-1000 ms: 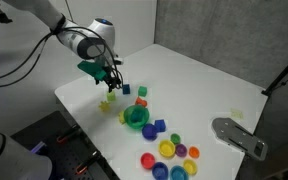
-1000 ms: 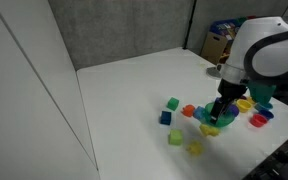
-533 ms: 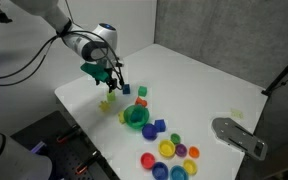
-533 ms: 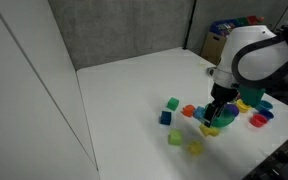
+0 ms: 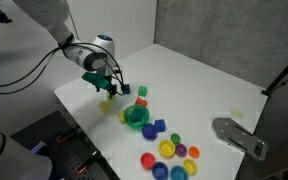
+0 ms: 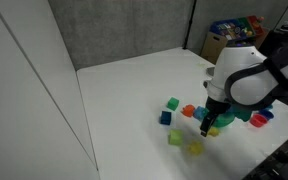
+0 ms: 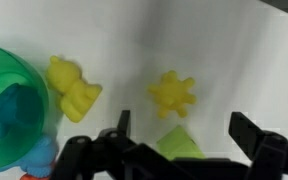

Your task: Pick up the yellow microbe toy and put it in the green bowl

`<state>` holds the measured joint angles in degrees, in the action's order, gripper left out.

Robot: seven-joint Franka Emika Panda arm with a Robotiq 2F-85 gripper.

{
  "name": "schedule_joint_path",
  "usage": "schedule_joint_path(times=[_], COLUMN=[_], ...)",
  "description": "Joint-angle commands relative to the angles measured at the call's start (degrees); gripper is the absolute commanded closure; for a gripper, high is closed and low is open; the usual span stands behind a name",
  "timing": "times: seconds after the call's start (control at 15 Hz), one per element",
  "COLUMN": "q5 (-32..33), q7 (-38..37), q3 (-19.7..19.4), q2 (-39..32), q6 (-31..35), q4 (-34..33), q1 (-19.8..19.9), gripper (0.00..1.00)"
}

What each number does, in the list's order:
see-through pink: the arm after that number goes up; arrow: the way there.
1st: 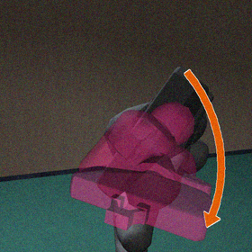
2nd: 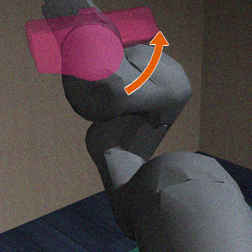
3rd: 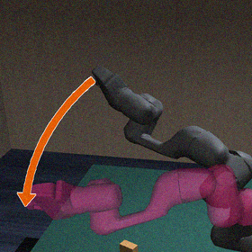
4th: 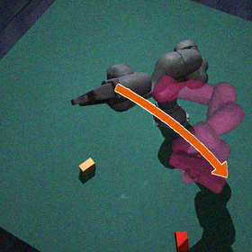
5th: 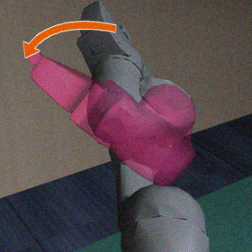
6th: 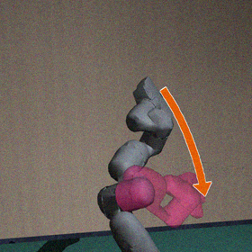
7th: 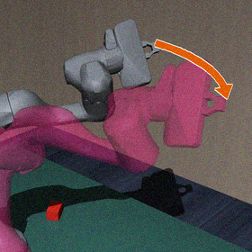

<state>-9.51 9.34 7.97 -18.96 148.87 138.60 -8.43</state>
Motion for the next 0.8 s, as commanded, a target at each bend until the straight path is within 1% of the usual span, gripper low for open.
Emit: schedule_joint_path(times=[0.0, 0.27, 0.73], q5=[1.81, 1.85, 3.68], q7=[-1.96, -1.72, -1.99], q3=[1.40, 2.74, 3.51], q2=[-3.83, -8.26, -14.88], q6=[5.33, 10.95, 19.37], q4=[-0.37, -0.46, -0.85], q1=[-0.24, 0.14, 0.14], gripper=[0.00, 0.00, 0.00])
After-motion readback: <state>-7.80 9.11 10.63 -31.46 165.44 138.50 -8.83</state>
